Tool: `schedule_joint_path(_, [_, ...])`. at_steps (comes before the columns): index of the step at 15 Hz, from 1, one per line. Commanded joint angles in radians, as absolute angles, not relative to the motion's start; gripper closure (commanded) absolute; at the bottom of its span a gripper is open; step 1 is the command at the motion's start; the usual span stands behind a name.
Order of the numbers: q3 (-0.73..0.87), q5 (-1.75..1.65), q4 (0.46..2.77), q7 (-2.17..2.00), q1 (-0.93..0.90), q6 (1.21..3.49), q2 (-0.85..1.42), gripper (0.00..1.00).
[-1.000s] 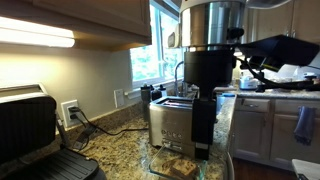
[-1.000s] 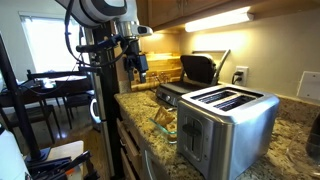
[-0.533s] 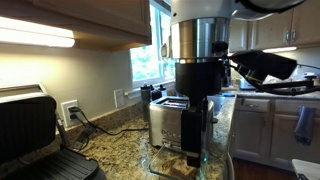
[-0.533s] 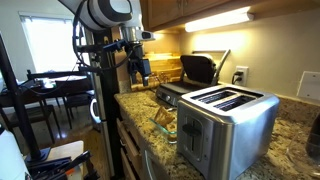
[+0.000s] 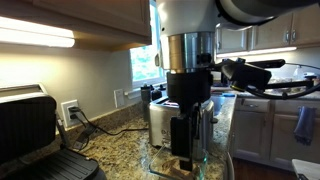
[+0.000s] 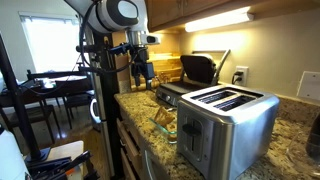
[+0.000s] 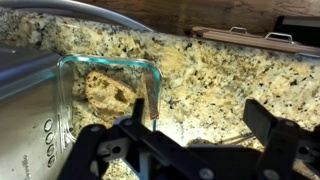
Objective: Put the slice of bread in the toaster then push down the lever
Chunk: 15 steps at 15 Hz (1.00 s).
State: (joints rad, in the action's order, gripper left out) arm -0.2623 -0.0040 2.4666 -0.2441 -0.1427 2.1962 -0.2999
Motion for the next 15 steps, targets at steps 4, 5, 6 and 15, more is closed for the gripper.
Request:
schedule_joint_path(4, [-0.242, -0.039, 2.449, -0.288, -0.136, 2.223, -0.245, 0.00])
schedule_joint_path(5, [-0.240, -0.040, 2.448, -0.289, -0.136, 2.225, -0.239, 0.00])
schedule_joint_path(6, [-0.237, -0.040, 2.449, -0.290, -0.136, 2.226, -0.234, 0.00])
schedule_joint_path(15, [-0.219, -0.074, 2.430, -0.311, -0.132, 2.269, -0.161, 0.00])
